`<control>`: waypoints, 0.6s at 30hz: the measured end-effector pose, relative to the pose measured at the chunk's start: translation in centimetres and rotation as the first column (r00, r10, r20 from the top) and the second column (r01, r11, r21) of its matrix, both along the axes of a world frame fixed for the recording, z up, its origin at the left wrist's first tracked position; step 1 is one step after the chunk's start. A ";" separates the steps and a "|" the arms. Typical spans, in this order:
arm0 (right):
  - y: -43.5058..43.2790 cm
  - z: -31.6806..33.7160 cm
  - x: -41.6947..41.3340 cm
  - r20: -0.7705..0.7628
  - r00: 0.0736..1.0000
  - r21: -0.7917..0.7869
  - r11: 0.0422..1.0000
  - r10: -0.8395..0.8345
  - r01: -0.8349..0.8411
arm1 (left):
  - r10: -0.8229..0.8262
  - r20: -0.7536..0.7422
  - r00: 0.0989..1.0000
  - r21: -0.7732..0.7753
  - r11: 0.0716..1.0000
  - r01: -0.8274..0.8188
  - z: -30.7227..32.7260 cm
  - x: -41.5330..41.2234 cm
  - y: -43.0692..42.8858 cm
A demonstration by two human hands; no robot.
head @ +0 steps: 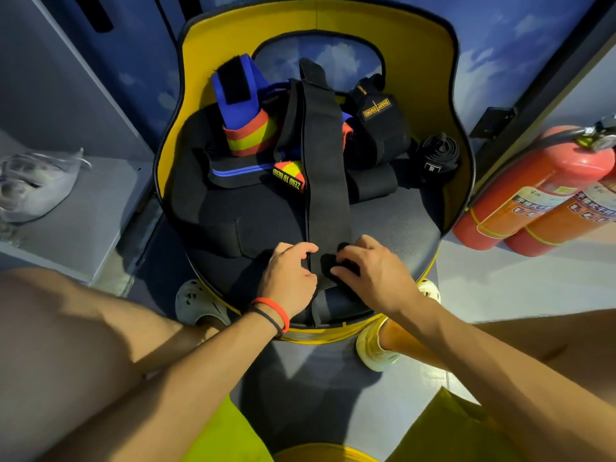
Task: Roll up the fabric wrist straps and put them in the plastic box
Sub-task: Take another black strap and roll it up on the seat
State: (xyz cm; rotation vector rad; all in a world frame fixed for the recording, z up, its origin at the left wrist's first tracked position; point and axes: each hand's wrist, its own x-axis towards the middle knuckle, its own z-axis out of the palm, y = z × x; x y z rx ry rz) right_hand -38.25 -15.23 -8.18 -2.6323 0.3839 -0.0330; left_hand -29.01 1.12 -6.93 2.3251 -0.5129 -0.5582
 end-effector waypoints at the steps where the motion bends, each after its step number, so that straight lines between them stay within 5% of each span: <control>1: 0.3 0.0 -0.3 0.012 0.999 0.013 0.999 0.040 -0.040 | 0.005 -0.001 1.000 0.000 1.000 -0.005 0.0 -0.1 0.0; 10: 1.0 -0.1 -1.7 0.065 0.975 -0.256 0.948 0.211 -0.187 | 0.052 -0.072 0.996 -0.078 0.995 -0.058 -0.1 -0.3 -0.3; 18: -0.9 0.5 -1.9 0.053 0.996 0.005 0.997 0.072 -0.072 | -0.068 0.011 0.998 -0.133 0.989 0.069 0.0 -1.1 0.3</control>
